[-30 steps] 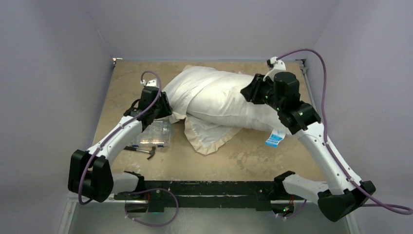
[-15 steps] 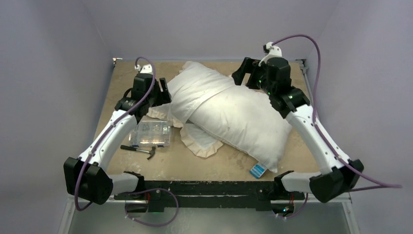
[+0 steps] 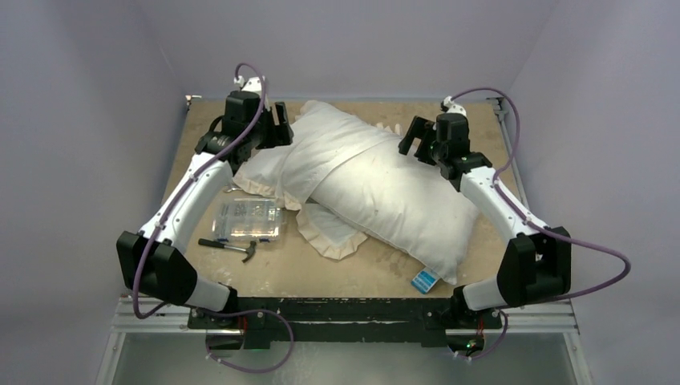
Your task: Remove the pillowcase from the pillow
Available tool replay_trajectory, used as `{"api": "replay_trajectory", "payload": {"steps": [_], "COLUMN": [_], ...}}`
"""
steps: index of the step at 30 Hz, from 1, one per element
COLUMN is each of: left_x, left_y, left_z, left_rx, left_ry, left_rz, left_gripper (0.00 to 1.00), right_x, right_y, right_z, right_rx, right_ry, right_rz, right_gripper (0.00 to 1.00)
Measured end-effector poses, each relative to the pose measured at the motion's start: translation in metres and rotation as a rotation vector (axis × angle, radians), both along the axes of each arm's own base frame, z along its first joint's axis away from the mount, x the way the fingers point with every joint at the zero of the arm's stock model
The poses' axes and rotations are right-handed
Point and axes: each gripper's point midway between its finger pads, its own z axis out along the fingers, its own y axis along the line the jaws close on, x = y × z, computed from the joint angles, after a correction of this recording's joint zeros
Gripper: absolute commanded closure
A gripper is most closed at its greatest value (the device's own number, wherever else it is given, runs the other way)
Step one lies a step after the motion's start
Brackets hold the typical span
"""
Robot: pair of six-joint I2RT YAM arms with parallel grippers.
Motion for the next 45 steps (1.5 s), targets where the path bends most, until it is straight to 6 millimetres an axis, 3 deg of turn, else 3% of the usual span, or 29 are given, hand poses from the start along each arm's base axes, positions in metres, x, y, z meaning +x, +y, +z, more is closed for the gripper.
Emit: {"api": "replay_trajectory", "payload": {"steps": [4, 7, 15, 19, 25, 31, 32, 34, 40, 45], "left_x": [0.018, 0.030, 0.061, 0.071, 0.079, 0.075, 0.073, 0.070, 0.067, 0.075], "left_y": [-0.022, -0.049, -0.133, -0.151, -0.171, -0.199, -0.203, -0.209, -0.215, -0.205], "left_z": [0.003, 0.004, 0.004, -0.011, -0.031, -0.056, -0.063, -0.074, -0.088, -0.085], "left_rx": [0.009, 0.018, 0.067, 0.093, 0.124, 0.161, 0.169, 0.187, 0.229, 0.290], "left_ry": [-0.004, -0.007, -0.018, 0.015, 0.063, 0.102, 0.112, 0.126, 0.135, 0.108], "left_rz": [-0.051, -0.102, -0.259, -0.296, -0.351, -0.422, -0.433, -0.453, -0.485, -0.426], "left_gripper": [0.24, 0.23, 0.23, 0.22, 0.22, 0.24, 0.26, 0.41, 0.98, 1.00], "right_x": [-0.007, -0.007, -0.019, -0.027, -0.029, -0.035, -0.036, -0.037, -0.040, -0.052], "right_y": [0.014, 0.027, 0.100, 0.122, 0.121, 0.121, 0.120, 0.119, 0.111, 0.101], "right_z": [-0.033, -0.047, -0.060, -0.051, -0.041, -0.032, -0.031, -0.031, -0.025, 0.003], "right_rx": [0.018, 0.024, 0.038, 0.062, 0.047, 0.034, 0.030, 0.022, 0.021, 0.058], "right_ry": [0.040, 0.036, -0.015, -0.042, -0.071, -0.086, -0.088, -0.087, -0.090, -0.128], "right_rz": [0.060, 0.096, 0.243, 0.283, 0.261, 0.249, 0.245, 0.237, 0.187, 0.140], "right_gripper": [0.02, 0.16, 1.00, 1.00, 1.00, 1.00, 1.00, 1.00, 1.00, 1.00]}}
